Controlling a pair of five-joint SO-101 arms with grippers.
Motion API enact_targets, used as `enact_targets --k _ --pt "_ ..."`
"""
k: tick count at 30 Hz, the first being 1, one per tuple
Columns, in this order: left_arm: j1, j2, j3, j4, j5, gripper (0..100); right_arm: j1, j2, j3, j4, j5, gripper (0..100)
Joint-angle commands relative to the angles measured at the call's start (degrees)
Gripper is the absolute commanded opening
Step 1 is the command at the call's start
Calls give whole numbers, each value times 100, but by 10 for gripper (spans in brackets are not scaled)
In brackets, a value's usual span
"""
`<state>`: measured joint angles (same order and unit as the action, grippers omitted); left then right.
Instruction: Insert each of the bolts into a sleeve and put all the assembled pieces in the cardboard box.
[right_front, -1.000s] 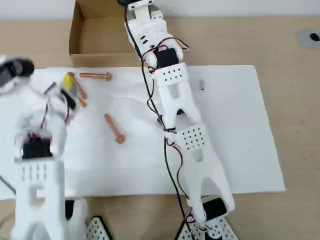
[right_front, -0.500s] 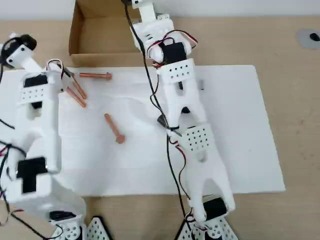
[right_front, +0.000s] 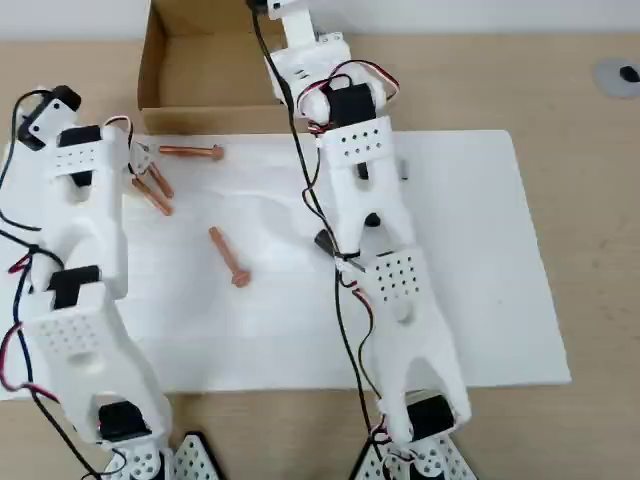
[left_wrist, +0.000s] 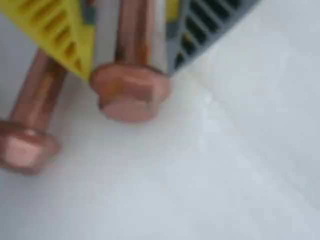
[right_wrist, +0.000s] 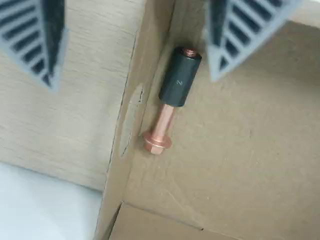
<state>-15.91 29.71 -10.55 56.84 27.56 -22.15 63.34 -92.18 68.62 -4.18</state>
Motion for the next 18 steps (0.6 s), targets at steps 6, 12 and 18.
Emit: enact_targets --k 6,12,18 --pt "-18 681 -1011 448 53 103 119 -567 -303 18 -44 235" --pt "-9 1121 -1688 1169 53 100 119 -567 -295 18 -44 235" --pt "62 1437 -2286 2004 44 98 119 -567 -321 202 -44 235"
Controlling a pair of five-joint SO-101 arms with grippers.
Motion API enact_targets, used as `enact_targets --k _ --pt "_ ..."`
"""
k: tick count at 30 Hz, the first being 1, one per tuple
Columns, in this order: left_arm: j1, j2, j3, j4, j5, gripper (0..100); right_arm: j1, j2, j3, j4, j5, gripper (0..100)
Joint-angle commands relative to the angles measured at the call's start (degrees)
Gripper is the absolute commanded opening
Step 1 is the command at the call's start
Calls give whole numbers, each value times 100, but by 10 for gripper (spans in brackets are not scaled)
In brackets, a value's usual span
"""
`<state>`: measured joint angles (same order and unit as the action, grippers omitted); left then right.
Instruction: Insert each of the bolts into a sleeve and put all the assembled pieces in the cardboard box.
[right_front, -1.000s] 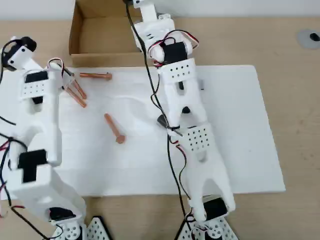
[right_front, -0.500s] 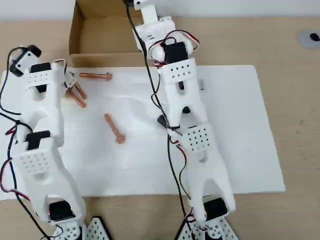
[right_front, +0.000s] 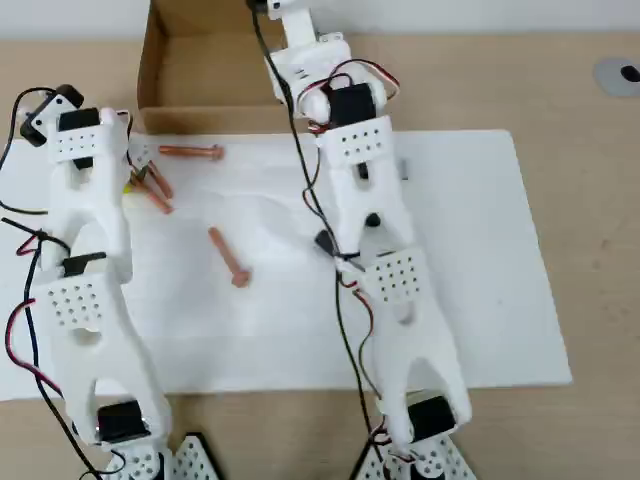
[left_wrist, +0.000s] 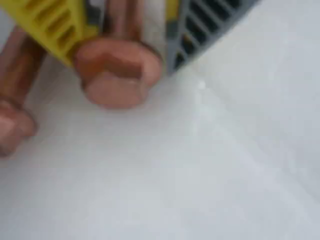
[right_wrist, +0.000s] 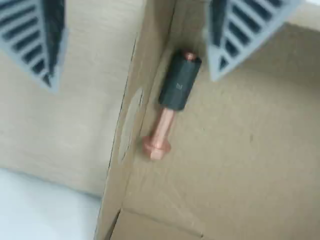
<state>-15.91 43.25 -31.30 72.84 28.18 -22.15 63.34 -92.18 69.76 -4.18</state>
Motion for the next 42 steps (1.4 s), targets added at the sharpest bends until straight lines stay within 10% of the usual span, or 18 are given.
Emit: enact_targets --k 1,14,30,42 --pt "62 136 -308 527 -18 88 119 -567 -321 141 -44 235" --pt "35 347 -1310 1327 -18 8 277 -611 -338 571 -53 235" --pt "62 277 -5591 2787 -492 2 268 -1508 -321 2374 -9 235" --pt "62 -2484 -3077 2778 -1213 8 963 -690 -295 3235 -62 235"
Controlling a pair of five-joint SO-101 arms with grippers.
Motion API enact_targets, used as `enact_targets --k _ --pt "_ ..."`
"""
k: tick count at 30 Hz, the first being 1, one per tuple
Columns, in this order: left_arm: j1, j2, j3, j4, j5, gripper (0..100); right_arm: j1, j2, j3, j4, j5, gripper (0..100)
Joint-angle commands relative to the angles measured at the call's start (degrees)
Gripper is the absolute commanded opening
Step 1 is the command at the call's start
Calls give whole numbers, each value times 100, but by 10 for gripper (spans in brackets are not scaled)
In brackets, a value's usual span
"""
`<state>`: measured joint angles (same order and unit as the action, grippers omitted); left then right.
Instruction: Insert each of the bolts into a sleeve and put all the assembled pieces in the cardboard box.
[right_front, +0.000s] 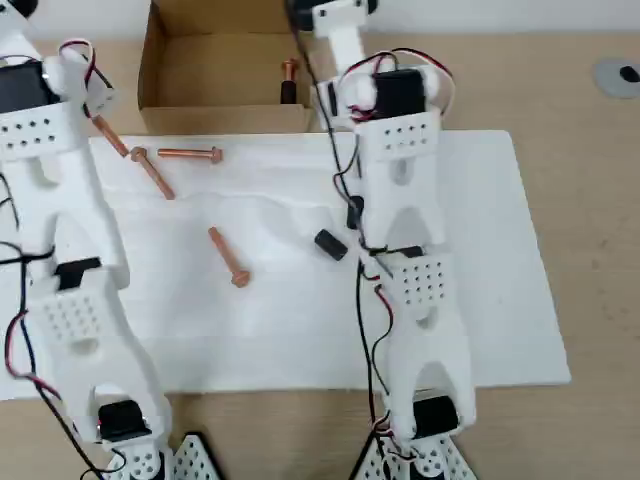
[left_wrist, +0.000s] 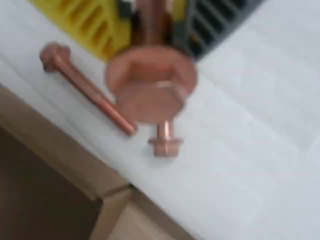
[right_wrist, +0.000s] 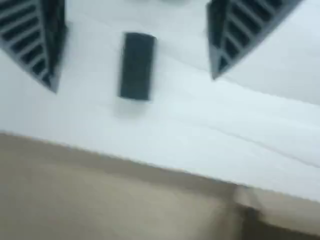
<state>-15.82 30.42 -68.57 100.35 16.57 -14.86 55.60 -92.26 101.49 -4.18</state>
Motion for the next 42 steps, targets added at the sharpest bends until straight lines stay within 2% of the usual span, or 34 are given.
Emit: enact_targets --k 1,6,11,21,25,30,42 --pt "53 -1481 941 18 -70 8 259 180 -286 62 -62 235" --pt "35 -2615 2207 -79 -378 9 224 752 -295 18 -264 235" --pt "0 -3477 3516 -703 -448 9 224 1244 -312 -62 -580 235" --pt "53 -6185 7666 -3200 -404 6 251 1420 -312 -70 -545 235" --pt "44 -7231 8905 -3956 -404 6 251 1429 -286 -70 -545 235" --pt "26 -7943 9670 -4273 -404 5 251 1437 -277 -26 -554 235" --pt "18 -8022 9723 -3982 -404 5 259 1560 400 -26 -571 235"
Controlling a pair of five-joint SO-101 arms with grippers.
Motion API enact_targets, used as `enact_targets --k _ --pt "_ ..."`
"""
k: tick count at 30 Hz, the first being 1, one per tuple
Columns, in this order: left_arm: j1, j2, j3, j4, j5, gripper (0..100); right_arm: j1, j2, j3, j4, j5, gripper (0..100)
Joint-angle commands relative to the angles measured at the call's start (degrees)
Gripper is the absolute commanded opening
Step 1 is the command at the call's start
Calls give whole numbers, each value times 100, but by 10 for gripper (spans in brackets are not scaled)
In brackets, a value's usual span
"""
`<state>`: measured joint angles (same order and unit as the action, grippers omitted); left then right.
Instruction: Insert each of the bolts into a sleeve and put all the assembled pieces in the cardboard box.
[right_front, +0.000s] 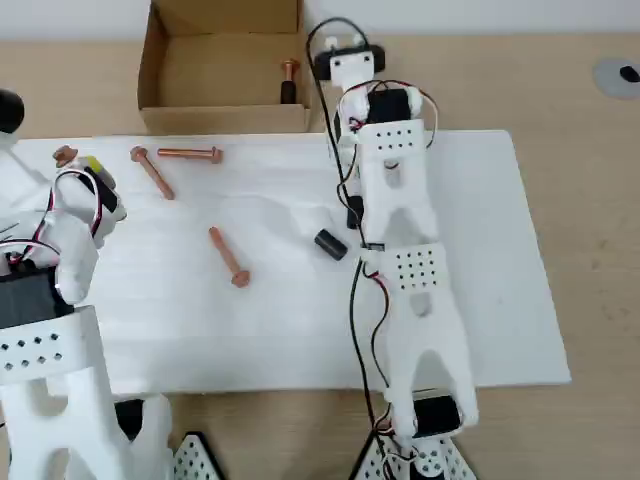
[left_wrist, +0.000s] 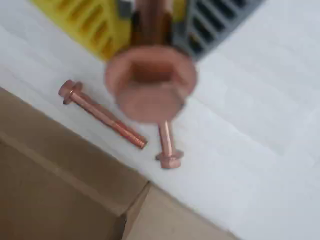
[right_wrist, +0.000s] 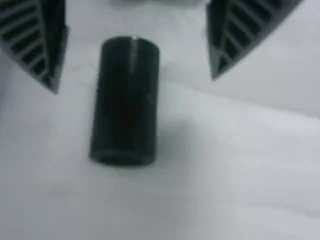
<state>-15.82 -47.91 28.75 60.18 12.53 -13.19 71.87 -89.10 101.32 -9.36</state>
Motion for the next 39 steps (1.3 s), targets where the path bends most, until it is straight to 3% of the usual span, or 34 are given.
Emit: enact_targets --k 1,18,27,39 --pt "9 -189 0 44 0 5 92 -57 119 -9 -53 235" --pt "26 -224 -26 79 9 5 92 -40 145 -53 -62 234" --pt "26 -233 -18 79 9 5 92 -31 145 -18 -35 43" --pt "0 -233 -273 554 9 5 84 -31 145 79 -35 11"
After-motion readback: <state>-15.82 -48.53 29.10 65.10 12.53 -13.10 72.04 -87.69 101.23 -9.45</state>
